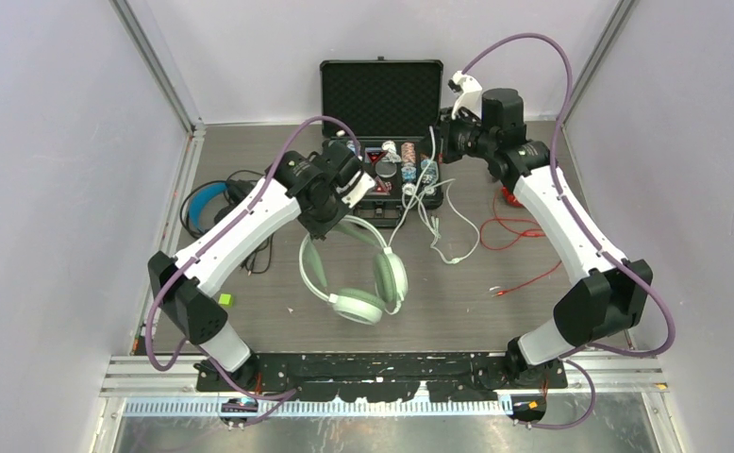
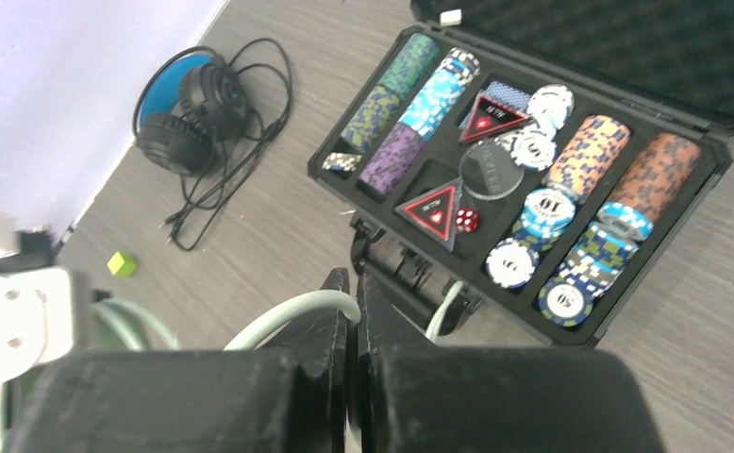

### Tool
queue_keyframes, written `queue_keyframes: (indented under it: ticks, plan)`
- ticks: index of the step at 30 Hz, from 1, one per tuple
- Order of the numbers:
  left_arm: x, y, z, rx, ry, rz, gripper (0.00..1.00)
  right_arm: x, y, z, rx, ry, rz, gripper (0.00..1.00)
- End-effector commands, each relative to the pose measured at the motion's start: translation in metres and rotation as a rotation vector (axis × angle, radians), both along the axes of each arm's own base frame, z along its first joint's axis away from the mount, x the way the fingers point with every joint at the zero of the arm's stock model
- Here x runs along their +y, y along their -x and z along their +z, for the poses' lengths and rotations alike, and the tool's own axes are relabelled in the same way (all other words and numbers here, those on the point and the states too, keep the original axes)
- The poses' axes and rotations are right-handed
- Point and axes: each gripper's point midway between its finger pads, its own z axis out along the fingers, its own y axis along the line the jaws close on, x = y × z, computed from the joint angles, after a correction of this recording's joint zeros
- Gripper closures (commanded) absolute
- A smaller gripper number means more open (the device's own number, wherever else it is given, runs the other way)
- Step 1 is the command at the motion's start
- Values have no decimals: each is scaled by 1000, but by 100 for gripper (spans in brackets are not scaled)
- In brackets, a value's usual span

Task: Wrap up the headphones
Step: Wrap the headphones cable around the headphones.

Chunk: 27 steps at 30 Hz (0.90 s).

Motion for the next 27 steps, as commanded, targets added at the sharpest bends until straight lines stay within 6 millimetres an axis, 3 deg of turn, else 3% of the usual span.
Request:
queue_keyframes:
  ticks: [1, 7, 17, 27]
  plan:
    - [12, -4, 4, -48, -50, 49, 100, 3, 24, 41, 12, -59, 31, 100]
    - [23, -12, -4, -87, -116, 102, 100, 19, 43, 66, 112, -167, 79, 99]
    - [57, -35, -7, -108, -195, 336, 100, 35, 90, 84, 207, -251, 159, 100]
    - [86, -60, -6, -168, -258, 508, 100, 77, 137, 103, 327, -488, 372, 99]
